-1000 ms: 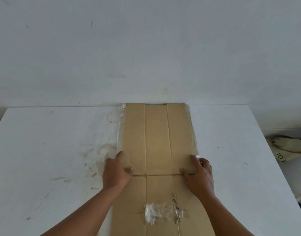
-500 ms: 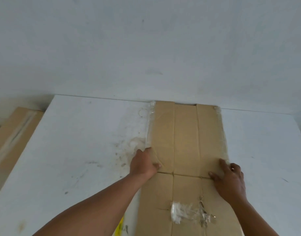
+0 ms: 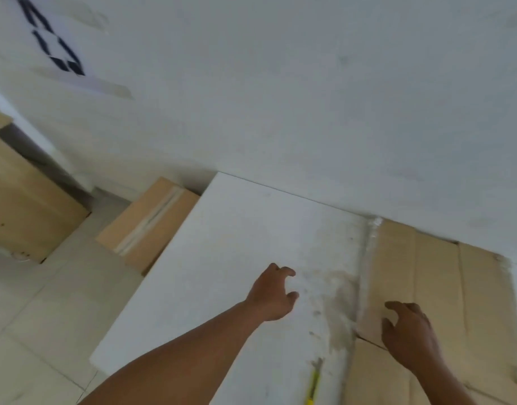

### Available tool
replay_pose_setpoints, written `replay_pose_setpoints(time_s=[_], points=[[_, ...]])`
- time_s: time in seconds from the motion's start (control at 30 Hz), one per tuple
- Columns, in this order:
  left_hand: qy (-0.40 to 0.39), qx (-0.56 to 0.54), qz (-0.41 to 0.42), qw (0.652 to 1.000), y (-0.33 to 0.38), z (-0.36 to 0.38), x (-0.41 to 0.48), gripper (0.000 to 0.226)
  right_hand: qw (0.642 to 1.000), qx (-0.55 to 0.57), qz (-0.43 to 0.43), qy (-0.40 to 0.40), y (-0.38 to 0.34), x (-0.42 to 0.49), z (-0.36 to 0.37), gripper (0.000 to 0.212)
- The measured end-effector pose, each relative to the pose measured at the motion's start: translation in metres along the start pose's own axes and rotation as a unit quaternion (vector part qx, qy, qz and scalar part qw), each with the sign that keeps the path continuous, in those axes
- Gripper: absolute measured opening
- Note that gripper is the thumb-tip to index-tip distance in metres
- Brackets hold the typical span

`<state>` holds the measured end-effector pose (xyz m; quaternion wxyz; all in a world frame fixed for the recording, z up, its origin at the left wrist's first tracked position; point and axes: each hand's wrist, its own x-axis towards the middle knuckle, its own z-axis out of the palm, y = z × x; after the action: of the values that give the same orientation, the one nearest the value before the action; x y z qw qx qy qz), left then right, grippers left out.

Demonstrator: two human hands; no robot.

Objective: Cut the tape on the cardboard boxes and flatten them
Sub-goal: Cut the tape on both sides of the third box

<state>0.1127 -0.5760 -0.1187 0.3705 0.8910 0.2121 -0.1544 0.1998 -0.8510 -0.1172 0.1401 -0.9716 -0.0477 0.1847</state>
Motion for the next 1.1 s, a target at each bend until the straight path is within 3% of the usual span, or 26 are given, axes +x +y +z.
replay_pose_setpoints(time_s=[0.27, 0.43, 0.53, 0.8, 0.9, 1.0, 1.1], points=[[0.108, -0.042, -0.051, 0.992, -0.228, -0.172, -0.008, 0.036, 0.988, 0.092, -0.118, -0.044, -0.28, -0.013, 0.102, 0.028], [0.14, -0.043, -0.126, 0.981, -0.361, -0.268, 0.004, 0.044, 0.965, 0.225, -0.076, -0.11, -0.458, -0.029, 0.178, 0.032], [0.156, -0.021, -0.173, 0.972, -0.407, -0.303, 0.015, 0.053, 0.949, 0.262, -0.033, -0.174, -0.518, -0.032, 0.207, 0.043], [0.05, -0.118, -0.219, 0.967, -0.492, -0.323, 0.073, 0.073, 0.882, 0.335, 0.232, -0.236, -0.566, -0.008, 0.299, 0.052], [0.005, -0.163, -0.216, 0.963, -0.507, -0.315, 0.083, 0.061, 0.862, 0.375, 0.255, -0.227, -0.567, -0.003, 0.318, 0.055], [0.009, -0.27, -0.222, 0.937, -0.515, -0.314, 0.082, 0.052, 0.839, 0.427, 0.262, -0.211, -0.568, -0.006, 0.318, 0.054], [0.023, -0.396, -0.214, 0.893, -0.514, -0.325, 0.07, 0.071, 0.798, 0.517, 0.243, -0.191, -0.573, -0.014, 0.302, 0.051]])
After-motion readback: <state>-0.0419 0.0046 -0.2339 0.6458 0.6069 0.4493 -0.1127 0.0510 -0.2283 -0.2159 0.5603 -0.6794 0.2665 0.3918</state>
